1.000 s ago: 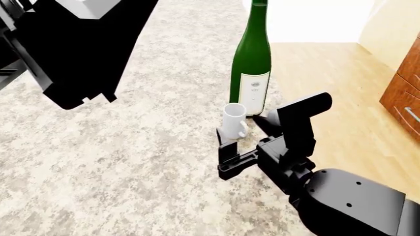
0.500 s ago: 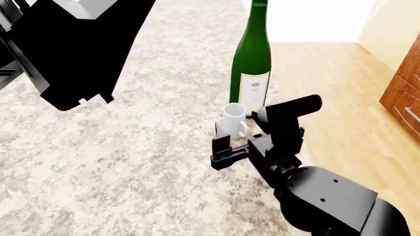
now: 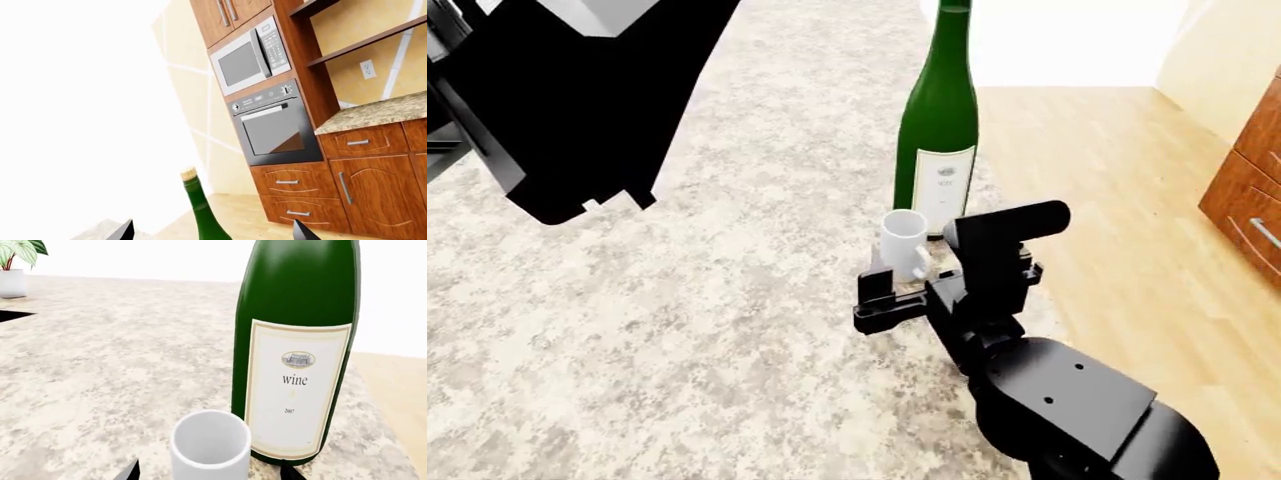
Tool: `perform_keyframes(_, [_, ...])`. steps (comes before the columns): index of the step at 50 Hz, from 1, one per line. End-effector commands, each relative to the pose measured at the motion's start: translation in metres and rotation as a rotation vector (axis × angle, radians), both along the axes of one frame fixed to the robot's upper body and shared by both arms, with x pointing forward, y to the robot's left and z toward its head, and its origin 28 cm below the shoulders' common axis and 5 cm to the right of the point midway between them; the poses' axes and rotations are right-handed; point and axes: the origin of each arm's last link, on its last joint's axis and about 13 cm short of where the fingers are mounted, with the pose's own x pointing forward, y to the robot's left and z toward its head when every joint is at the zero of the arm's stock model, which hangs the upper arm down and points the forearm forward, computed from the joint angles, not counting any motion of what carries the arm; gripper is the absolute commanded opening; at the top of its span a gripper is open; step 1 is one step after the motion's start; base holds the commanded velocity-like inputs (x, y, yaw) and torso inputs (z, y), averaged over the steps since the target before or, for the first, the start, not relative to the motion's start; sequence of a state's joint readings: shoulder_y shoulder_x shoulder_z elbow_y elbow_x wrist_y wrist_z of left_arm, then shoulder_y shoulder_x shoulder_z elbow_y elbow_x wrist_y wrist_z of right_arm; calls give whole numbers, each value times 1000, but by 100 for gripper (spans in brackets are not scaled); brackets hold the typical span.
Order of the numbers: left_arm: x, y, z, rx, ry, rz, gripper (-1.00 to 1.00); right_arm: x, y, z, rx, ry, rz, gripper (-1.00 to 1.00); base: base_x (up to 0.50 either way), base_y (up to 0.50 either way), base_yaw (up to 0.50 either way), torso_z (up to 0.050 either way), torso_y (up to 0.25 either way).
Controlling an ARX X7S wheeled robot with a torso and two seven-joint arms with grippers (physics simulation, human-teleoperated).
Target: Pick the mug and bottle and place them in the sink. Then turn on the water.
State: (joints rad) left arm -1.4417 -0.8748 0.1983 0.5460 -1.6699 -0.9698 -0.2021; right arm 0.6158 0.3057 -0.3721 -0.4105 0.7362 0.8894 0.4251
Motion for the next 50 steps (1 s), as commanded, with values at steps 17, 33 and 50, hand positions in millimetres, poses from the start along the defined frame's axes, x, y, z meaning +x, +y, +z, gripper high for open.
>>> perform_keyframes(17, [0, 0, 0, 1, 1, -1, 100, 9, 17, -8, 25, -20, -35, 100, 0, 0, 0, 0, 0])
perform_keyframes(33, [-2, 1, -1, 0, 0, 2, 100, 14, 25, -11, 23, -44, -57, 100, 0, 0, 0, 0, 0])
perform_keyframes(50, [-3, 2, -1, -2, -1, 2, 100, 20, 29, -12, 24, -60, -116, 100, 0, 0, 0, 0, 0])
